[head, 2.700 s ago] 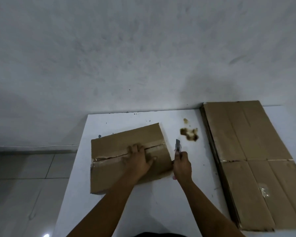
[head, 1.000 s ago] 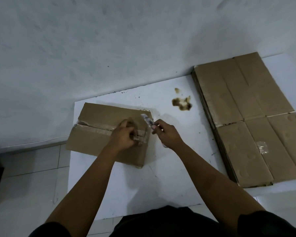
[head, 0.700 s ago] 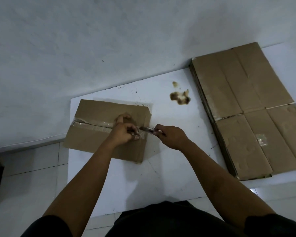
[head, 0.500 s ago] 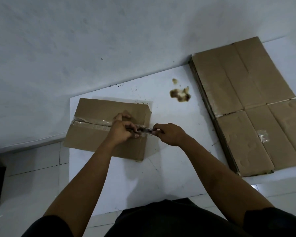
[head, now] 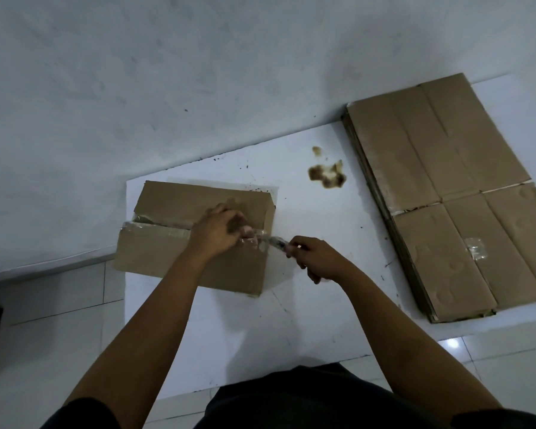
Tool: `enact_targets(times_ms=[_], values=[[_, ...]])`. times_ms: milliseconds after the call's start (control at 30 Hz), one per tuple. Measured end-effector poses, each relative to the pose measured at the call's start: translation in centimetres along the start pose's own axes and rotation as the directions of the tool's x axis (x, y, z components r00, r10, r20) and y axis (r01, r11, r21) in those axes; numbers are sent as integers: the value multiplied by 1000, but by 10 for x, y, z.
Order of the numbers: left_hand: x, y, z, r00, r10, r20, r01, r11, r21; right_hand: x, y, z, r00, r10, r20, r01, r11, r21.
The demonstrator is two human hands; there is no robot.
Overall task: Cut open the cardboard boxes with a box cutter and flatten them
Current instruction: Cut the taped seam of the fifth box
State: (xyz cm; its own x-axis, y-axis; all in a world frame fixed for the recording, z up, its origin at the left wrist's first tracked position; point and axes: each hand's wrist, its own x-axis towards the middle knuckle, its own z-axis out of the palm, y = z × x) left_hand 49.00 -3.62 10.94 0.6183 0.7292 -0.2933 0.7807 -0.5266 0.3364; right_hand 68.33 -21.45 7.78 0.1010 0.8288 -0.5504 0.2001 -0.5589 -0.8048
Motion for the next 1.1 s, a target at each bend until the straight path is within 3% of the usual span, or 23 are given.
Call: enact_targets(times_ms=[67, 200, 300, 433, 633, 800, 1100], values=[[9, 0, -10, 999, 38, 30, -41, 992, 118, -3, 4, -1, 997, 8, -71, -1, 995, 95], [26, 1, -25, 974, 123, 188, -158, 969, 188, -2, 1, 10, 984, 35, -176, 10, 968, 251], [31, 6, -24, 968, 160, 192, -211, 935, 285, 0, -7, 28, 977, 68, -203, 0, 948, 318], [34, 2, -19, 950, 233, 206, -278, 934, 225, 0, -9, 51, 956, 134, -260, -42, 942, 332], [32, 5, -20, 909, 237, 343, -369, 842, 395, 3, -8, 65, 938, 156, -309, -34, 930, 367], [39, 15, -22, 879, 177, 443, -393, 794, 463, 8, -6, 66, 953, 136, -271, -52, 954, 295], [37, 9, -18, 864, 189, 467, -415, 793, 447, 1, -7, 74, 935, 123, -334, -67, 982, 175]])
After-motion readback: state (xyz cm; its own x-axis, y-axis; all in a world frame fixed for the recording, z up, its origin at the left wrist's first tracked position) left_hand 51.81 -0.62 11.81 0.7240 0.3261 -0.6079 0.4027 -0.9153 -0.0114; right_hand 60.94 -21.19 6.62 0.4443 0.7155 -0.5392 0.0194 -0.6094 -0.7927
